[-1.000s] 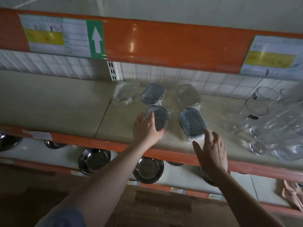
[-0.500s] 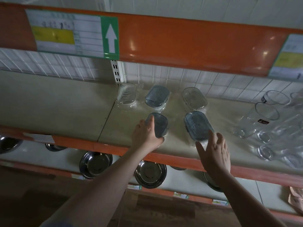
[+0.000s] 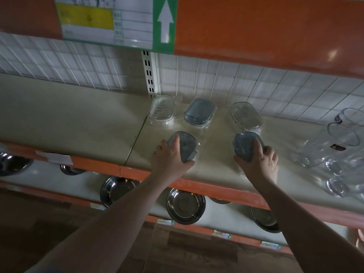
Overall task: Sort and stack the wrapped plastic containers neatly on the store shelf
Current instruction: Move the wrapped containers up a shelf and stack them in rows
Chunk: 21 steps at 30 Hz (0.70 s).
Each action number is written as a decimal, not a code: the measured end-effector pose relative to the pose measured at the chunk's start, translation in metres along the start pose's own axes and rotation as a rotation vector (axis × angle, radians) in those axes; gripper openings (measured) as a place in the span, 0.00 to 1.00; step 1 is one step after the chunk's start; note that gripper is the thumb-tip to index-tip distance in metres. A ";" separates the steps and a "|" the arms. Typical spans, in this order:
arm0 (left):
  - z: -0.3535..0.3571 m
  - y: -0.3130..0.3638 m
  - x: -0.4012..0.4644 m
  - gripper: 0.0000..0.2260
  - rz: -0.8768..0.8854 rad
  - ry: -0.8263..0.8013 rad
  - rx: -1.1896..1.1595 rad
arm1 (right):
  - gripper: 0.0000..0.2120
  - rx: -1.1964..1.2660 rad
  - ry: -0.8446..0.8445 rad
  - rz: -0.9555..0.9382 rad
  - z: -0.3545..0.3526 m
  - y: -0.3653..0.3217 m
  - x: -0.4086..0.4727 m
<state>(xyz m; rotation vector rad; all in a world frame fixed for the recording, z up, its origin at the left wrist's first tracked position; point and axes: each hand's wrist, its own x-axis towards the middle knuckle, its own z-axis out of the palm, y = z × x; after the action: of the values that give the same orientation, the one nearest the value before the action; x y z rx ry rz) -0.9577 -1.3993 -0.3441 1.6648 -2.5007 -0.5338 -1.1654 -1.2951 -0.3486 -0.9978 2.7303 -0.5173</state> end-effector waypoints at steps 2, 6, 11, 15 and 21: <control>0.007 -0.001 0.001 0.39 -0.029 0.039 -0.032 | 0.37 0.019 0.017 0.007 0.001 -0.001 -0.002; 0.009 0.001 0.002 0.37 -0.064 0.084 -0.072 | 0.32 0.013 0.006 -0.008 -0.004 -0.002 -0.001; -0.002 0.005 0.001 0.37 -0.071 0.121 -0.086 | 0.29 0.043 -0.057 0.003 -0.015 -0.007 -0.005; -0.019 0.006 -0.008 0.38 -0.069 0.117 -0.069 | 0.30 0.051 -0.138 0.007 -0.031 -0.012 -0.012; -0.048 0.004 -0.032 0.39 -0.101 0.084 -0.045 | 0.30 0.051 -0.175 -0.043 -0.057 -0.020 -0.034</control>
<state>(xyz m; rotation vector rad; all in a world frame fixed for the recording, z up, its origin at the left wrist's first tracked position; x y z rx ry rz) -0.9357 -1.3799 -0.2937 1.7658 -2.3390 -0.5136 -1.1446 -1.2724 -0.2861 -1.0385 2.5345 -0.4796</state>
